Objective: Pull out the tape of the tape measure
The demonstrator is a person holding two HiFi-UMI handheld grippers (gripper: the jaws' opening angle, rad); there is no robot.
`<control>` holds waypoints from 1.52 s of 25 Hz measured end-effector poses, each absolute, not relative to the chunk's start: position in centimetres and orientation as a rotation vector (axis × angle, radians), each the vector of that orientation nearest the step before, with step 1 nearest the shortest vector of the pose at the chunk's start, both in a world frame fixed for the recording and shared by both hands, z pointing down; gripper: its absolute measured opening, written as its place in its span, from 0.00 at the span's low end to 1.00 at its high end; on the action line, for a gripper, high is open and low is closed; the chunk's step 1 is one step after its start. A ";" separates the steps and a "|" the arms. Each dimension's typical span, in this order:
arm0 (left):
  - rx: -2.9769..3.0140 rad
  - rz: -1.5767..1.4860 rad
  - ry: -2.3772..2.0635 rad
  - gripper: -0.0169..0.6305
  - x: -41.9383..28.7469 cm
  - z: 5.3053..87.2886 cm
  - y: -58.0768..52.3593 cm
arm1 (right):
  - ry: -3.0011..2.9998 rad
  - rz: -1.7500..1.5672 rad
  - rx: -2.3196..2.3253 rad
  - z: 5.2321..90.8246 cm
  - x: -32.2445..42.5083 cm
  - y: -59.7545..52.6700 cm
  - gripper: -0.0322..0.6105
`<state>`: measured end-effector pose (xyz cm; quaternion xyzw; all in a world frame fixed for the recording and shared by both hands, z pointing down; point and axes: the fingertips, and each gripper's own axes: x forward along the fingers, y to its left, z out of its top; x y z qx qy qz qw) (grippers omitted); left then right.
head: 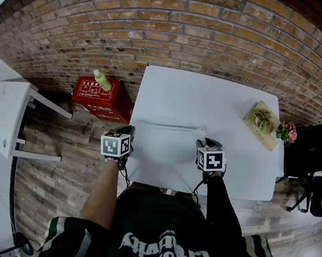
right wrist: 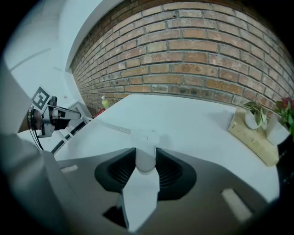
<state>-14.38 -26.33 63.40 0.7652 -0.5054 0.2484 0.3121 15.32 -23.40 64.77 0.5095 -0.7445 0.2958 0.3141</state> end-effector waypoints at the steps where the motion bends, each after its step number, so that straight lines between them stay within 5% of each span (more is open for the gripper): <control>1: 2.010 0.651 -1.345 0.09 -14.7 63.5 -26.4 | -1.953 0.778 1.350 64.8 15.6 -23.4 0.28; 38: 1.990 0.683 -1.316 0.09 -16.0 66.4 -25.2 | -1.905 0.810 1.317 66.6 13.0 -22.2 0.28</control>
